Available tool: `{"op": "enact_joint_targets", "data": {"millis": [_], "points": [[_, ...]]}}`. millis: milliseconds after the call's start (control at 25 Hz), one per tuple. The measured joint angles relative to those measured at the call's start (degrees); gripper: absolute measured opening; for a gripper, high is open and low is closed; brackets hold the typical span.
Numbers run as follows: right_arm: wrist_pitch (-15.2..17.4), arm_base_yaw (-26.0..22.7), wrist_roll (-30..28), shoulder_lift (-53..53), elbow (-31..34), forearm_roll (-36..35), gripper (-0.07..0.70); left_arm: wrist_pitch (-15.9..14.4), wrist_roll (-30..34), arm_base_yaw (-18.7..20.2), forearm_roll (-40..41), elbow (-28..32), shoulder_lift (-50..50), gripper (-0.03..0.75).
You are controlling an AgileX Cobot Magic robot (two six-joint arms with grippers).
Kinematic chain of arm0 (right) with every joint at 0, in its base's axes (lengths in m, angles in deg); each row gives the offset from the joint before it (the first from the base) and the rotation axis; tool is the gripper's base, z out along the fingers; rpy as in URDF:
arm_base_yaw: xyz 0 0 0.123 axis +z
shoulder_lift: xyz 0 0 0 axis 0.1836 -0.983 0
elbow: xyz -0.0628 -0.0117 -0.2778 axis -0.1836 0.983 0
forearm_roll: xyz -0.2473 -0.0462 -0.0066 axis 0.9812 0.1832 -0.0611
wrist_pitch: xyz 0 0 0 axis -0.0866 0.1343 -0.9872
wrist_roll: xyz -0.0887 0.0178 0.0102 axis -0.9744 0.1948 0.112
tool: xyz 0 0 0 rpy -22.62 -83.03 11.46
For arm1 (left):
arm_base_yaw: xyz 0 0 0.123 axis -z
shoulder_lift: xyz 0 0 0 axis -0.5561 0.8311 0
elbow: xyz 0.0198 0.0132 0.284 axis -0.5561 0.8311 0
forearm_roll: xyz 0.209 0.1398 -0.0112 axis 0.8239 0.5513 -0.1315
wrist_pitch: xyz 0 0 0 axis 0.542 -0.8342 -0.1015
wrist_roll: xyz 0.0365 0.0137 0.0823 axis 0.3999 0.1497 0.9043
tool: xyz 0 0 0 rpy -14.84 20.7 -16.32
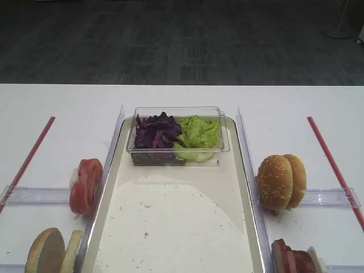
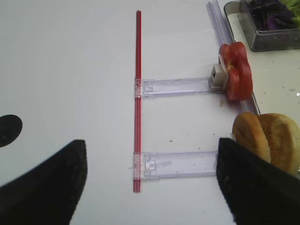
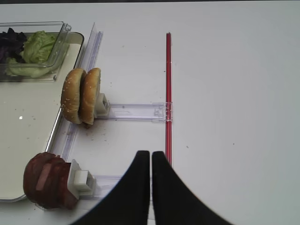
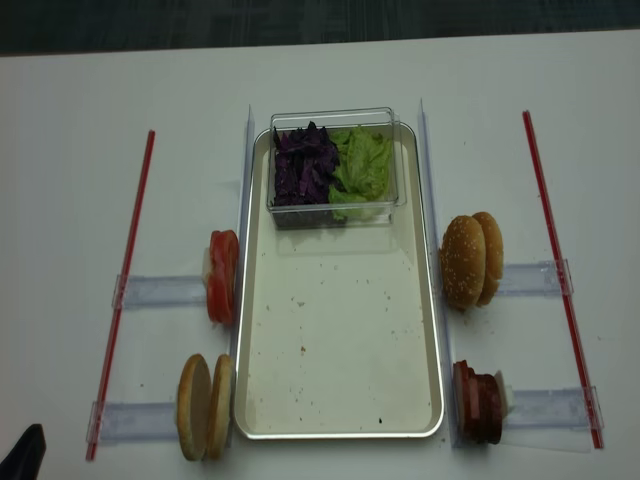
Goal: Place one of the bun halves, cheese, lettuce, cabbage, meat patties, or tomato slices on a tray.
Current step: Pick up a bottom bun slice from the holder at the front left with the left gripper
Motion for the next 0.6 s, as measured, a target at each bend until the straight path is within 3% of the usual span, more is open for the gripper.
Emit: {"op": "enact_joint_targets", "data": {"millis": [600], "points": [[0.0,0.0,0.0,0.0,0.0,0.0,0.483,0.0,0.0,0.0,0.0,0.0,0.0,0.525]]}}
